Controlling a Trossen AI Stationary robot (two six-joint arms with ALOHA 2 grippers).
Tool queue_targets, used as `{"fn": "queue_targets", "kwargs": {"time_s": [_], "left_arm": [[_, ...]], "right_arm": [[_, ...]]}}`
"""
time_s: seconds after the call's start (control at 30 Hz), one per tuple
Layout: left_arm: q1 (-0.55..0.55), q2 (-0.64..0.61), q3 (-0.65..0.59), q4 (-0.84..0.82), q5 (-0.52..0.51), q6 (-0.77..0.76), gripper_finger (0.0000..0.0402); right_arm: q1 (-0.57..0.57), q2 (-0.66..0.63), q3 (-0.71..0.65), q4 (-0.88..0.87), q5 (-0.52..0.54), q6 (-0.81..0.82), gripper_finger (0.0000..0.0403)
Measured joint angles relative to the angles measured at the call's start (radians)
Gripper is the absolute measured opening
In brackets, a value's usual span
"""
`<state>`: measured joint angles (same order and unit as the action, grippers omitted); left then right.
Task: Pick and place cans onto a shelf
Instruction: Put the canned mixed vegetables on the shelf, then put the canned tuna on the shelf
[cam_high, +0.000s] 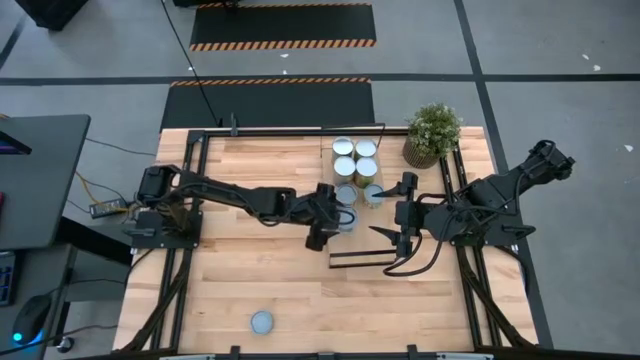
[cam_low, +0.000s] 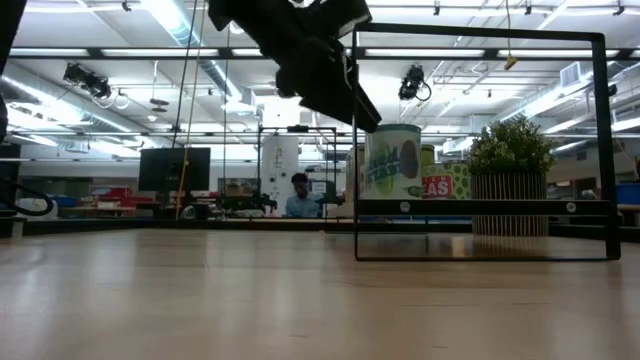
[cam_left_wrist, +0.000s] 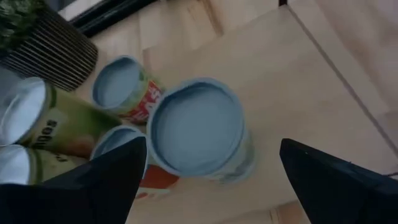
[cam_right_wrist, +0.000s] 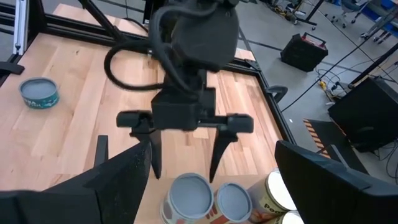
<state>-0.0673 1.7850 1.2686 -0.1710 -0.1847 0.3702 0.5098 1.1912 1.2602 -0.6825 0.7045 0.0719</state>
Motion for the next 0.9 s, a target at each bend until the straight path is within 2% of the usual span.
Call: {"fn": "queue_targets", "kwargs": {"time_s": [0.3, 0.63, 0.73, 0.9], "left_arm": [[0.01, 0.015, 0.0, 0.056, -0.053, 0.009, 0.0375], [0.043, 0.056, 0.0, 0.104, -0.06, 0.012, 0.0375], [0.043, 0.056, 0.0, 0.121, -0.107, 0.023, 0.0375], [0.02, 0.019, 0.001, 0.038, -0.097, 0.009, 0.0375]], "right_arm": [[0.0, 0.0, 0.0, 0.001, 0.0, -0.004, 0.035], [0.0, 0.0, 0.0, -0.002, 0.0, -0.005, 0.035], [0.0, 0.0, 0.0, -0.002, 0.001, -0.009, 0.035], [0.0, 0.0, 0.0, 0.0, 0.001, -0.011, 0.035]]}}
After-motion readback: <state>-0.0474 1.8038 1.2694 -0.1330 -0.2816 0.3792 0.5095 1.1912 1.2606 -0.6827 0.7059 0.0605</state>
